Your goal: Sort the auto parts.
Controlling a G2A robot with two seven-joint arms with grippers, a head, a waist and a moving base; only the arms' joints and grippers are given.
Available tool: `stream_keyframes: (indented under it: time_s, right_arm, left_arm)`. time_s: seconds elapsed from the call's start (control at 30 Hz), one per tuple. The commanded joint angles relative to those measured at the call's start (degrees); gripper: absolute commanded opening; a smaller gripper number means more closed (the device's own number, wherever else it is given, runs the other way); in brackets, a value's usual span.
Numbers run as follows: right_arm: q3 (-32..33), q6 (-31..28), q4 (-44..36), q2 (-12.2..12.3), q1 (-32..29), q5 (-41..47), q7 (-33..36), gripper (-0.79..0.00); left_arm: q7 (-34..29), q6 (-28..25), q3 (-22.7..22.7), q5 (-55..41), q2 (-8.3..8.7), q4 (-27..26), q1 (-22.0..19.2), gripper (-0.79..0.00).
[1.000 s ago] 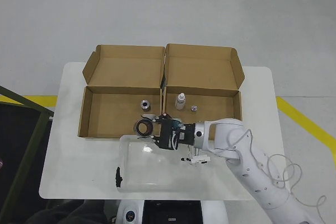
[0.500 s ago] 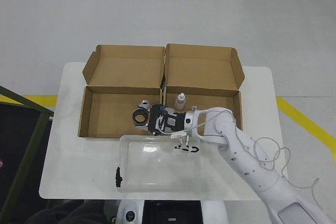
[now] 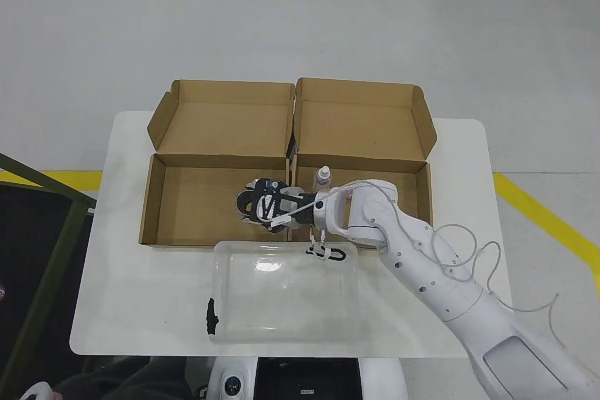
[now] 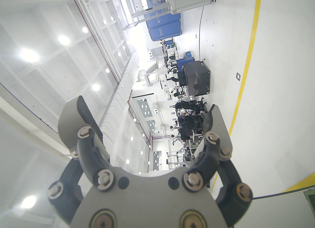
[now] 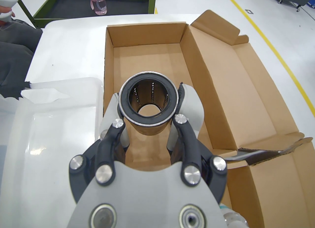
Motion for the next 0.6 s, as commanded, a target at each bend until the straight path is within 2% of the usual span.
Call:
stream_keyframes:
  time_s: [0.0, 0.5, 0.57]
  right_arm:
    - [-0.9, 0.0, 1.5, -0.4, 0.9, -0.2, 0.7, -0.785]
    - [-5.6, 1.0, 9.3, -3.3, 5.3, -1.7, 3.6, -0.785]
    - [-6.1, 1.0, 10.1, -3.6, 5.6, -2.1, 3.7, -0.754]
  left_arm:
    - [0.0, 0.0, 0.0, 0.0, 0.00, 0.0, 0.0, 0.000]
    - [0.0, 0.0, 0.0, 0.0, 0.00, 0.0, 0.0, 0.000]
    - [0.0, 0.0, 0.0, 0.0, 0.00, 0.0, 0.0, 0.000]
